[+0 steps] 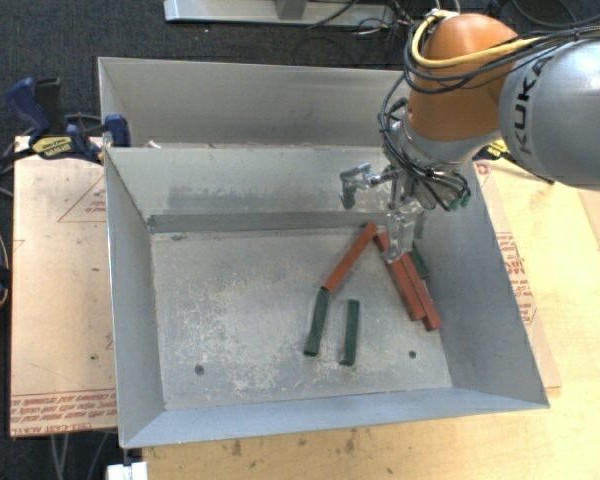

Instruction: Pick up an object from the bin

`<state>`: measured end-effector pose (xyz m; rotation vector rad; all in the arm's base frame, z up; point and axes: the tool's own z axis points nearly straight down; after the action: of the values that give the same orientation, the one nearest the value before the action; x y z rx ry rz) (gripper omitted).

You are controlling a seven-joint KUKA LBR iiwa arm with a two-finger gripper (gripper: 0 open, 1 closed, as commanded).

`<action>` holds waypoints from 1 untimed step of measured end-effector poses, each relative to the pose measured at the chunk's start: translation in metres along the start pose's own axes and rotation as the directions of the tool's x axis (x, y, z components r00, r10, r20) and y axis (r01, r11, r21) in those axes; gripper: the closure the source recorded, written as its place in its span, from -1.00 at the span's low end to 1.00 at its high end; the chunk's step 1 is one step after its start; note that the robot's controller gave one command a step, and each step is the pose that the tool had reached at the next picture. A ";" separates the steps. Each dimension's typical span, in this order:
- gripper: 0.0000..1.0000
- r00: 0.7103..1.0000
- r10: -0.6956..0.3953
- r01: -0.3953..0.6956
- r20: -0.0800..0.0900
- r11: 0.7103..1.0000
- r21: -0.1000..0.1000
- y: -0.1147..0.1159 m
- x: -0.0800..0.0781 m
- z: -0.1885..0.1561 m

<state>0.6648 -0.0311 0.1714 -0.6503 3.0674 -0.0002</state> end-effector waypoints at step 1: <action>-1.00 0.967 -0.255 0.255 0.001 0.967 0.001 0.005 0.004 0.086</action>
Offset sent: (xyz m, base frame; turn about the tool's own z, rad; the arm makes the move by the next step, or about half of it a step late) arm -0.0084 -0.0019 -0.1014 -0.4846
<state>0.6596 -0.0279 0.0849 -1.0384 2.9578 -0.0022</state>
